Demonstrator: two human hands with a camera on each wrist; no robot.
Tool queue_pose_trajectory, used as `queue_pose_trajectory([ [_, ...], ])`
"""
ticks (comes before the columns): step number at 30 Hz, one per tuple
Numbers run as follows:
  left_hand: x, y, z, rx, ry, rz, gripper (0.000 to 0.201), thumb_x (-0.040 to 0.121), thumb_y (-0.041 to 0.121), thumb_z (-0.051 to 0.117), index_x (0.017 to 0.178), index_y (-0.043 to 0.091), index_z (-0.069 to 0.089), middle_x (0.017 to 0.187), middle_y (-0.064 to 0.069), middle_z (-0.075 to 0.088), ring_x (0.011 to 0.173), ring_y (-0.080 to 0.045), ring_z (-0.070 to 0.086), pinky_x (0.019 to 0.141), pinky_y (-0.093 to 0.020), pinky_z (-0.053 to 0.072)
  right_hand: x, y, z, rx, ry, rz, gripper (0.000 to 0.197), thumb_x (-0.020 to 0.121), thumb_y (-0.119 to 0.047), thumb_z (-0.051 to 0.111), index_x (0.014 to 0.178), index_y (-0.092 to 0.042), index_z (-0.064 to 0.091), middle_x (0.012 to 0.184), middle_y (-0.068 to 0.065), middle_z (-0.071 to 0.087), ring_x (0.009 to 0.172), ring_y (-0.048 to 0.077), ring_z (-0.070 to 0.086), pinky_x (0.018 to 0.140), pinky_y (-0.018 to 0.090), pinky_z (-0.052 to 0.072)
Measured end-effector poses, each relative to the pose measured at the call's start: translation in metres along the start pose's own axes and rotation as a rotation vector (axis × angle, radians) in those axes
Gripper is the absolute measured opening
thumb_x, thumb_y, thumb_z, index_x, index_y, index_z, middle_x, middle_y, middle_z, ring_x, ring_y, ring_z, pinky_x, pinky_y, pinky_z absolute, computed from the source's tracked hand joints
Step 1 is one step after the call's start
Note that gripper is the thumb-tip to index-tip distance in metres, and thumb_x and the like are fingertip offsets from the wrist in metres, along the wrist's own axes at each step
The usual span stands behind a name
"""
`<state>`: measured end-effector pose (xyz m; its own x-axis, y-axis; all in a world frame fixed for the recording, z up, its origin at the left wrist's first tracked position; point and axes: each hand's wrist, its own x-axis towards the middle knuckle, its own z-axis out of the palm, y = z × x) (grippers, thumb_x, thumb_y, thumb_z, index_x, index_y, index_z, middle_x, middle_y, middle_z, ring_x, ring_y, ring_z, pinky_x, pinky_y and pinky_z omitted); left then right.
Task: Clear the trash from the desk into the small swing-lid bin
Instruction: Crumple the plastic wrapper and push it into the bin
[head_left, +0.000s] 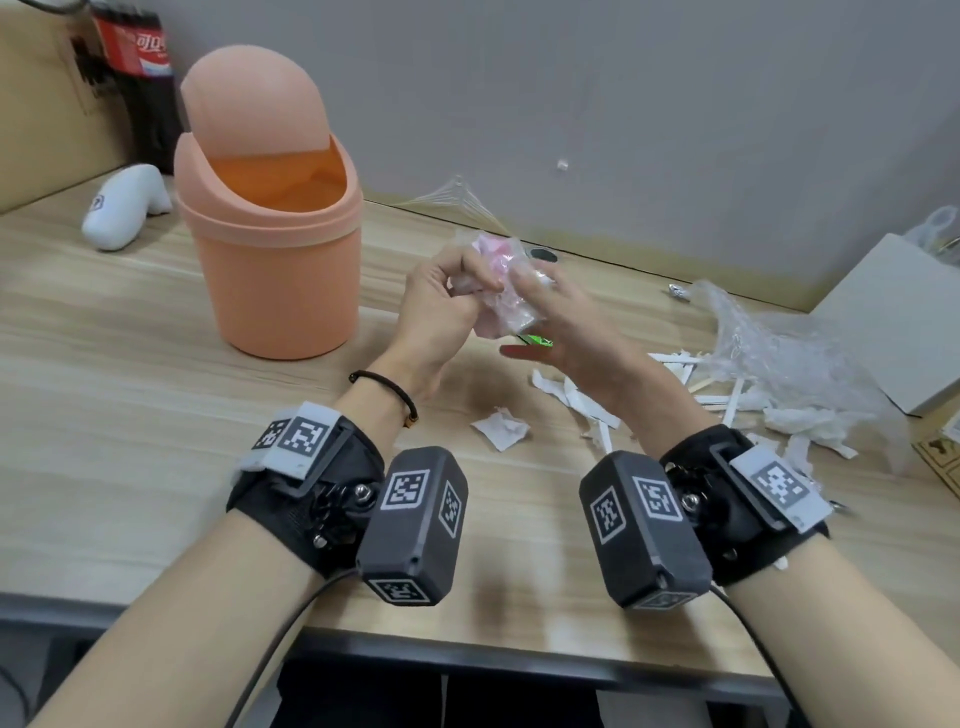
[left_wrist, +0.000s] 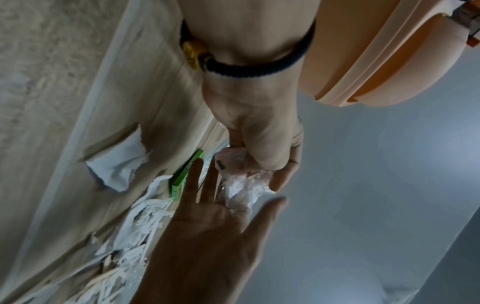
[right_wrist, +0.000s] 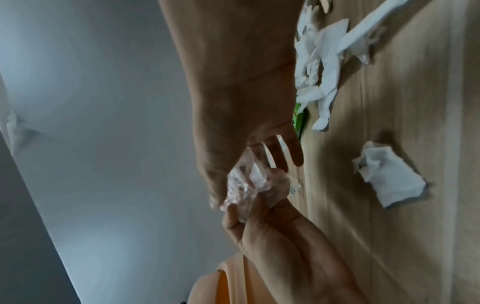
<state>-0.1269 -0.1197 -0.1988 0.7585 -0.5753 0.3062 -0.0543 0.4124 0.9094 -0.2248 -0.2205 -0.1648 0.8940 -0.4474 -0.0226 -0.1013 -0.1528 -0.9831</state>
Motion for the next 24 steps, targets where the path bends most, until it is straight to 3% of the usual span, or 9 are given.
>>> queue_pose_trajectory([
  [3,0.000,-0.003,0.000,0.041,-0.006,0.041,0.053,0.071,-0.025,0.049,0.051,0.023,0.055,0.090,0.000,0.064,0.075,-0.016,0.066,0.060,-0.026,0.051,-0.002,0.001,0.007,0.037,0.029,-0.026,0.042,0.092,-0.029,0.066,0.128,-0.013,0.054,0.085,-0.002,0.069,0.077,0.015,0.069,0.091,0.043,0.056],
  [5,-0.001,-0.002,0.000,0.071,-0.013,0.070,0.043,0.068,-0.023,0.053,0.055,0.017,0.052,0.085,0.004,0.054,0.079,-0.015,0.062,0.065,-0.028,0.054,-0.001,0.004,0.016,0.070,0.073,-0.032,0.041,0.091,-0.023,0.067,0.128,-0.010,0.053,0.090,0.004,0.069,0.082,0.019,0.070,0.092,0.045,0.056],
  [8,-0.006,0.001,0.003,0.048,-0.054,0.057,0.027,0.066,-0.012,0.056,0.072,0.014,0.059,0.094,-0.005,0.055,0.080,-0.011,0.061,0.055,-0.026,0.050,0.003,0.008,0.023,0.022,0.152,-0.037,0.057,0.089,-0.024,0.070,0.138,-0.011,0.043,0.093,0.008,0.069,0.073,0.019,0.070,0.084,0.044,0.055],
  [10,-0.008,0.004,0.004,0.003,-0.119,0.014,0.052,0.068,-0.018,0.046,0.097,0.018,0.070,0.121,-0.011,0.057,0.091,-0.012,0.067,0.061,-0.023,0.052,0.004,0.008,0.021,0.020,0.191,-0.067,0.050,0.091,-0.018,0.068,0.135,-0.010,0.046,0.087,0.010,0.068,0.064,0.016,0.065,0.069,0.032,0.057],
  [13,-0.007,0.007,0.004,-0.050,-0.235,-0.039,0.084,0.070,-0.017,0.040,0.128,0.042,0.056,0.137,-0.001,0.051,0.113,-0.017,0.062,0.082,-0.026,0.053,0.001,0.008,0.013,0.060,0.249,-0.094,0.024,0.092,-0.005,0.063,0.108,-0.022,0.060,0.083,0.007,0.068,0.060,0.015,0.063,0.059,0.025,0.053],
  [15,-0.006,0.009,0.003,-0.102,-0.203,-0.100,0.063,0.082,-0.001,0.045,0.128,0.041,0.053,0.132,-0.002,0.053,0.109,-0.018,0.061,0.090,-0.030,0.052,0.001,0.013,0.007,0.110,0.293,-0.070,0.034,0.090,0.008,0.055,0.092,-0.025,0.063,0.074,0.001,0.068,0.055,0.014,0.060,0.060,0.028,0.051],
  [18,-0.005,0.008,0.003,-0.040,-0.112,-0.203,0.033,0.084,0.025,0.056,0.117,0.026,0.061,0.124,-0.005,0.062,0.103,-0.019,0.065,0.092,-0.036,0.053,0.004,0.018,-0.002,0.139,0.338,-0.026,0.042,0.083,0.015,0.048,0.089,-0.021,0.068,0.072,0.004,0.067,0.065,0.024,0.055,0.069,0.039,0.043],
  [21,-0.005,0.004,0.005,0.018,-0.150,-0.228,0.019,0.089,0.025,0.063,0.108,0.020,0.065,0.116,-0.011,0.068,0.093,-0.020,0.069,0.090,-0.039,0.056,0.003,0.012,-0.004,0.110,0.302,-0.046,0.036,0.085,0.012,0.054,0.090,-0.019,0.071,0.091,0.015,0.070,0.080,0.032,0.062,0.076,0.044,0.050],
  [24,-0.006,0.002,0.004,0.018,-0.212,-0.223,0.027,0.092,0.017,0.064,0.118,0.013,0.060,0.116,-0.012,0.067,0.093,-0.016,0.068,0.085,-0.032,0.056,0.000,0.002,-0.005,-0.020,0.228,-0.115,0.023,0.087,0.001,0.064,0.090,-0.021,0.072,0.099,0.015,0.072,0.089,0.029,0.071,0.078,0.042,0.058],
])
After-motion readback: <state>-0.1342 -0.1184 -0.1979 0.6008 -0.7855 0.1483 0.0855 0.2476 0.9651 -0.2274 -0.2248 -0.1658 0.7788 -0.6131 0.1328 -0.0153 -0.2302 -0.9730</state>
